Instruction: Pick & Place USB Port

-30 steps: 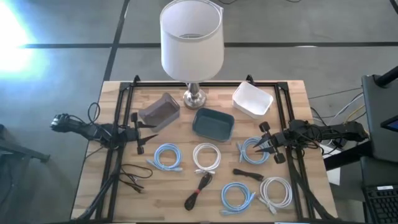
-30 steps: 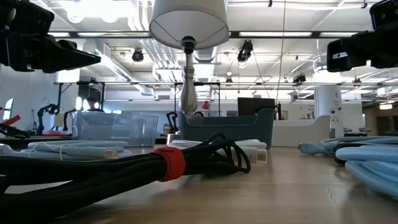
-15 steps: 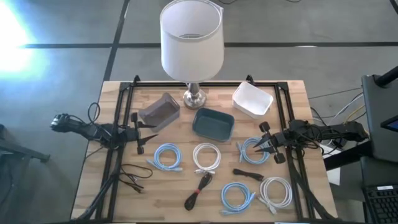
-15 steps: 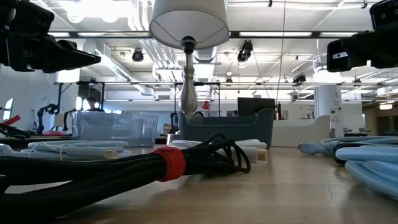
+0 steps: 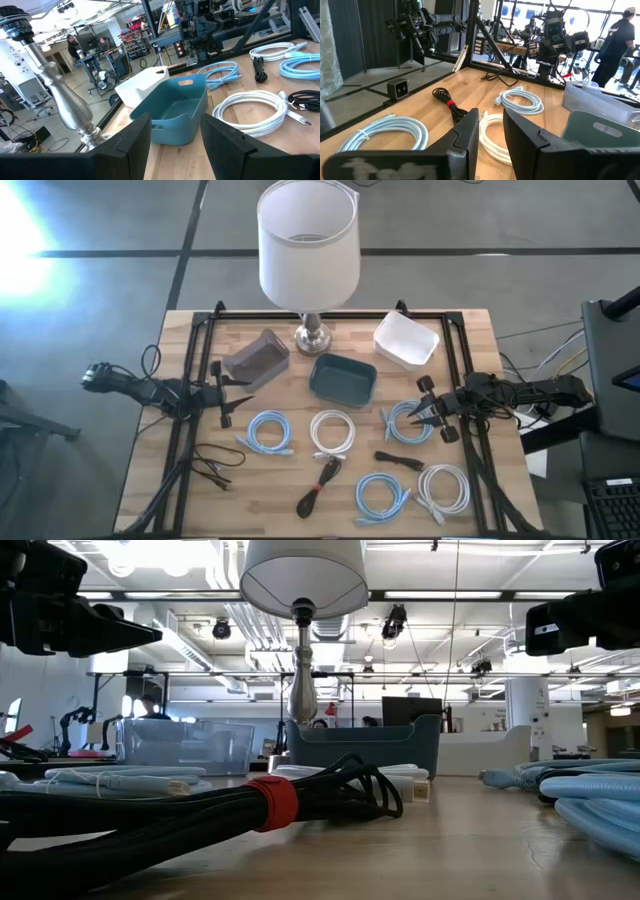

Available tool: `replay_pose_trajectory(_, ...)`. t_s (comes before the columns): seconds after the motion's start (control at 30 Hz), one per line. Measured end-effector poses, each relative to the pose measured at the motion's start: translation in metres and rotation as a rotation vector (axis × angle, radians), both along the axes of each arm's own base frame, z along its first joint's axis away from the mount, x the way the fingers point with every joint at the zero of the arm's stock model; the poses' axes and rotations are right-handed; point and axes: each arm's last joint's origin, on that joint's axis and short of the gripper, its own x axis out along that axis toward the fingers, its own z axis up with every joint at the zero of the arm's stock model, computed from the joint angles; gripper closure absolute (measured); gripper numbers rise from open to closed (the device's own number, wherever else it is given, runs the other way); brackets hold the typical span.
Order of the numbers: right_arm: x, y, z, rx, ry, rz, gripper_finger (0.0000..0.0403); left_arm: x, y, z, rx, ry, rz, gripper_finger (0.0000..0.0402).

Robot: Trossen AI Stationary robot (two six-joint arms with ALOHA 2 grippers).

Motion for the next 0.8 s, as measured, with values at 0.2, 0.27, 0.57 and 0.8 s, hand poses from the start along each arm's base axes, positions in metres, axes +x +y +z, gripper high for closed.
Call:
replay_pose_trajectory(0.2,0.0,0.0,0.0,0.0,0.0,0.0,0.0333,0.0,0.0,0.0,0.0,0.0,0.0,0.0225)
replay_pose_trajectory(0.27,0.0,0.0,0.0,0.0,0.0,0.0,0.0335,0.0,0.0,0.0001,0.0,0.0,0.0,0.0225)
replay_pose_trajectory(0.57,0.0,0.0,0.0001,0.0,0.0,0.0,0.0323,0.0,0.0,0.0001,0.0,-0.001,0.0,0.0225)
replay_pose_trajectory(0.8,0.0,0.0,0.0,0.0,0.0,0.0,0.0314,0.0,0.0,0.0001,0.0,0.0,0.0,0.0225)
